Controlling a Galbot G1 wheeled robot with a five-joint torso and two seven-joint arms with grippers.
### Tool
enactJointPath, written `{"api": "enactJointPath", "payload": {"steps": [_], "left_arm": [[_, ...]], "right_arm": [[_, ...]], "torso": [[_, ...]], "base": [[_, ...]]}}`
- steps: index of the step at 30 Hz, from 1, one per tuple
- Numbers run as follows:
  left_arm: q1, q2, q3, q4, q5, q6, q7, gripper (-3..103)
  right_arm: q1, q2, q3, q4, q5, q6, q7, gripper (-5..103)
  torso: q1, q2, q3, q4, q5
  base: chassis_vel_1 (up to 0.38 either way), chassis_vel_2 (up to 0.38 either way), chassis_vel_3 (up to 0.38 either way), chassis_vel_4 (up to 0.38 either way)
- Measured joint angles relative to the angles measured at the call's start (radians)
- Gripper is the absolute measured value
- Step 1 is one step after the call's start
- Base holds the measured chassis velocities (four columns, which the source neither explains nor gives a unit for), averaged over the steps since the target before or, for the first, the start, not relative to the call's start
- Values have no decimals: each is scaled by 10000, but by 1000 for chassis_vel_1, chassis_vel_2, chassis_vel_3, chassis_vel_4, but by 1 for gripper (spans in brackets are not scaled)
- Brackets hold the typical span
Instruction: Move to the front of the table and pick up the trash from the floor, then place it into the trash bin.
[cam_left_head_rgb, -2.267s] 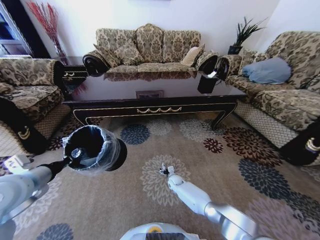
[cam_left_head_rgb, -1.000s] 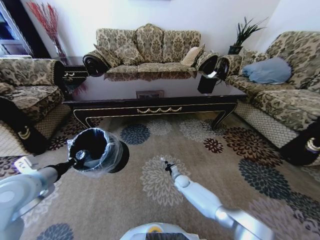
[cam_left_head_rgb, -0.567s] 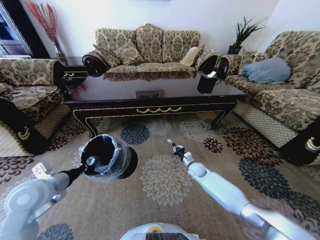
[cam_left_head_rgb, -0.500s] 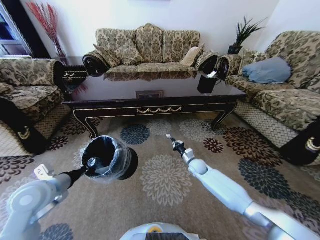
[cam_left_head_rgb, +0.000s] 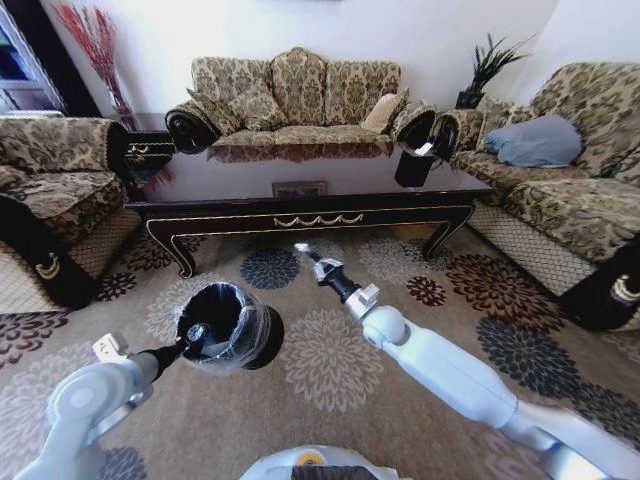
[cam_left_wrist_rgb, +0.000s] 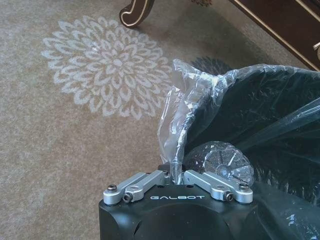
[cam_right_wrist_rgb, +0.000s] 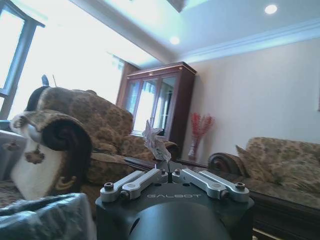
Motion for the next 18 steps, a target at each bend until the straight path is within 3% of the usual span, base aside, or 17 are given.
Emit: {"api": "enactJointPath", "payload": {"steps": [7, 11, 18], "left_arm": [[-169, 42, 127, 202, 20, -9, 13, 0], [-251, -62, 158, 249, 33, -12, 21, 0], [-157, -181, -93, 210, 43, -13, 26, 0]], "right_arm": [[961, 108, -1352, 327, 99, 408, -761, 0], [1988, 825, -2413, -122, 219, 582, -923, 0], [2588, 1819, -3295, -877, 211, 638, -919, 0]], "torso": [[0, 0, 0, -2, 2], [0, 0, 1, 1, 2], [0, 0, 1, 0, 0]], "base": [[0, 0, 0, 0], [0, 0, 0, 0], [0, 0, 0, 0]]}}
